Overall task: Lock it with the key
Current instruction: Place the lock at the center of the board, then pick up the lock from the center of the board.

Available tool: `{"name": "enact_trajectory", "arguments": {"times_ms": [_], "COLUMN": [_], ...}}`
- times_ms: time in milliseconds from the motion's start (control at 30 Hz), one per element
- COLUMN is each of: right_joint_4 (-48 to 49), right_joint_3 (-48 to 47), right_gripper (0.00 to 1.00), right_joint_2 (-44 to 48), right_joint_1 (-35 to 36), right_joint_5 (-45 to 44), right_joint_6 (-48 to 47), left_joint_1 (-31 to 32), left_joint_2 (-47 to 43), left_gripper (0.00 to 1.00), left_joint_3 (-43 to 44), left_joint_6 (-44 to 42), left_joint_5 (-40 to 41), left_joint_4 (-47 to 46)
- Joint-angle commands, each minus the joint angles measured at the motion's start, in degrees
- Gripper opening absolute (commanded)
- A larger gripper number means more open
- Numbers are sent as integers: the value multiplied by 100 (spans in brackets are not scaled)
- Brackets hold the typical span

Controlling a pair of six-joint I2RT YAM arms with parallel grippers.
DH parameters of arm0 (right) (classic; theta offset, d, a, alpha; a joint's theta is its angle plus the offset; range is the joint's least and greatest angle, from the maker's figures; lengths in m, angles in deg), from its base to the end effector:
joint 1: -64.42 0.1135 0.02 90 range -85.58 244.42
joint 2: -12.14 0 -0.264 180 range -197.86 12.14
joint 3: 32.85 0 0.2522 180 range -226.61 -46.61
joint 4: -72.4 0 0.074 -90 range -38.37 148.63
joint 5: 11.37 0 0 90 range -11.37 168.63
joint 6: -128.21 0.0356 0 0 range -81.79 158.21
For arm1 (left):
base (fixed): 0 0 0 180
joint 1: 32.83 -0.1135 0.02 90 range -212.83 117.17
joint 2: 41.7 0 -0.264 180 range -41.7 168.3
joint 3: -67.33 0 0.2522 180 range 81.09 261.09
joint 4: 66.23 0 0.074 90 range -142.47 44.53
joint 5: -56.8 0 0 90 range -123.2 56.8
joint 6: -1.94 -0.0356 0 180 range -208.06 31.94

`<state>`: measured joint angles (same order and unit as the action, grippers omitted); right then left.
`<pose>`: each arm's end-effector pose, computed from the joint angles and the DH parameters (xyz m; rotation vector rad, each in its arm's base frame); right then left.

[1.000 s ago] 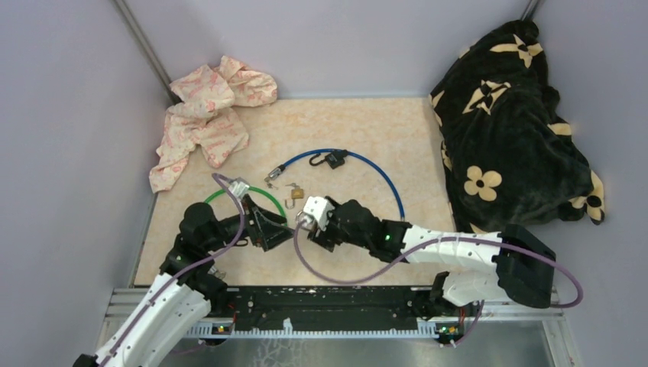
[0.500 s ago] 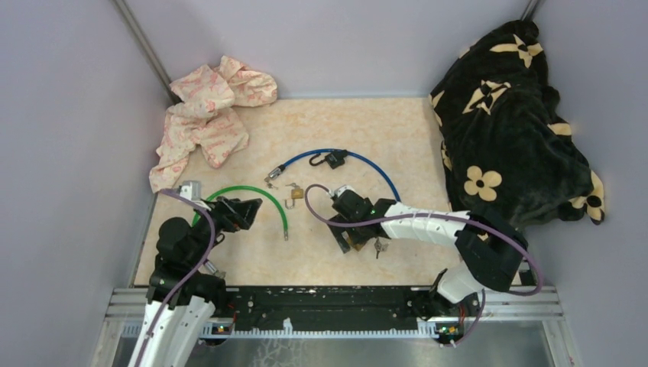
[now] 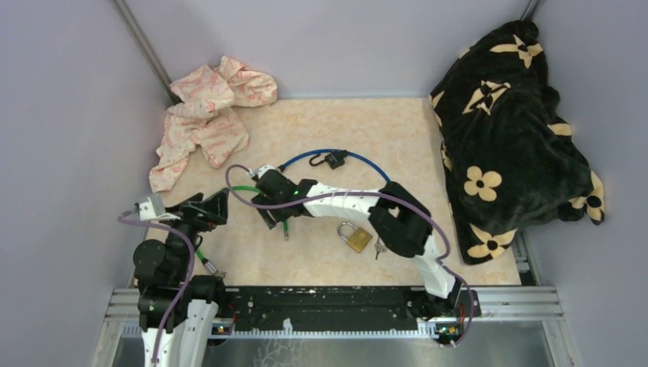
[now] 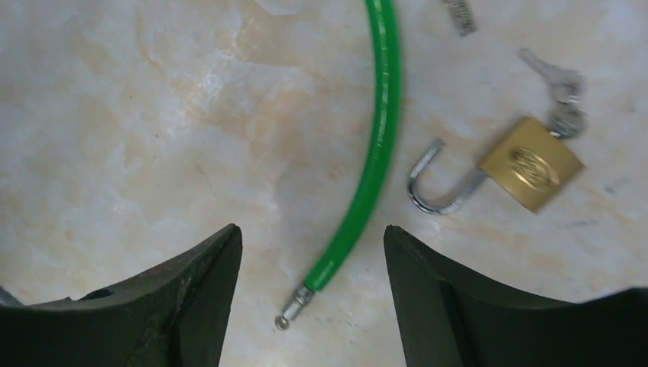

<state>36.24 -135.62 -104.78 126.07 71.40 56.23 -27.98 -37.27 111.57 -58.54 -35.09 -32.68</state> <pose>0.2195 0.3973 0.2031 -0.8741 2.3367 0.4556 0.0591 -0.0062 0.3073 -0.2899 1.4535 -0.5119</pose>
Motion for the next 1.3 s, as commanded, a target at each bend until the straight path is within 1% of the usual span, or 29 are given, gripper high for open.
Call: {"name": "enact_trajectory", "arguments": {"times_ms": [0,67,133,200,233,267,333,367,400,433,500,533,633,667,700,733,767,800,833,900,967,1067,1167,1267], "right_joint_4": [-511,-649,-676,-678,-697,-715,-706,-703,-670,-591,-304,-76,615,810,972,1112,1238,1329,1438,1681,1948,2187,2480,2574], "right_joint_3": [-922,-1078,-1040,-905,-847,-784,-601,-482,-315,-110,445,898,1895,2197,2465,2698,2942,3142,3372,3782,4161,4563,4833,4972], "right_gripper": [65,64,62,57,53,46,29,18,6,0,0,0,0,0,0,0,0,0,0,0,0,0,0,0], "right_joint_2": [-875,-1090,-1130,-1126,-1118,-1105,-1027,-940,-833,-667,-185,124,1125,1444,1741,2014,2376,2613,2828,3240,3610,4071,4424,4610], "right_joint_1": [68,69,67,71,74,73,73,61,32,-13,-114,-160,-214,-222,-228,-266,-286,-320,-357,-456,-510,-516,-517,-522], "right_joint_5": [62,-140,-342,-456,-460,-439,-475,-542,-585,-569,-426,-270,242,430,577,687,703,784,899,976,1021,989,1076,1158], "right_joint_6": [-141,-189,-215,-245,-254,-255,-299,-323,-352,-384,-475,-575,-1029,-1148,-1226,-1317,-1366,-1405,-1429,-1362,-1367,-1505,-1658,-1749], "left_joint_1": [-156,-175,-185,-185,-185,-185,-185,-179,-166,-153,-106,-86,-75,-86,-88,-89,-89,-82,-80,-68,-29,-10,-5,10], "left_joint_2": [-158,-193,-226,-244,-241,-241,-193,-120,3,196,706,1013,1956,2251,2545,2819,3121,3417,3693,4218,4583,4906,5335,5591], "left_gripper": [99,99,99,99,99,99,99,99,99,99,99,99,99,99,99,99,99,99,99,99,99,99,99,99], "left_joint_3": [277,303,319,348,353,357,389,445,550,687,1047,1226,1625,1724,1813,1905,1935,1946,1898,1699,1311,664,306,-24], "left_joint_6": [-270,-363,-461,-561,-628,-709,-983,-1186,-1434,-1657,-2217,-2595,-4031,-4281,-4643,-5163,-5615,-6071,-6242,-6659,-7130,-8002,-8263,-8552], "left_joint_5": [136,136,136,104,99,88,102,128,135,137,136,0,-1064,-1488,-2194,-3374,-4115,-4651,-4861,-4935,-4556,-3909,-3460,-3201], "left_joint_4": [86,33,0,-10,-10,-15,-16,42,159,319,660,774,1252,1405,1552,1805,2066,2305,2396,2363,2037,1335,363,-491]}}
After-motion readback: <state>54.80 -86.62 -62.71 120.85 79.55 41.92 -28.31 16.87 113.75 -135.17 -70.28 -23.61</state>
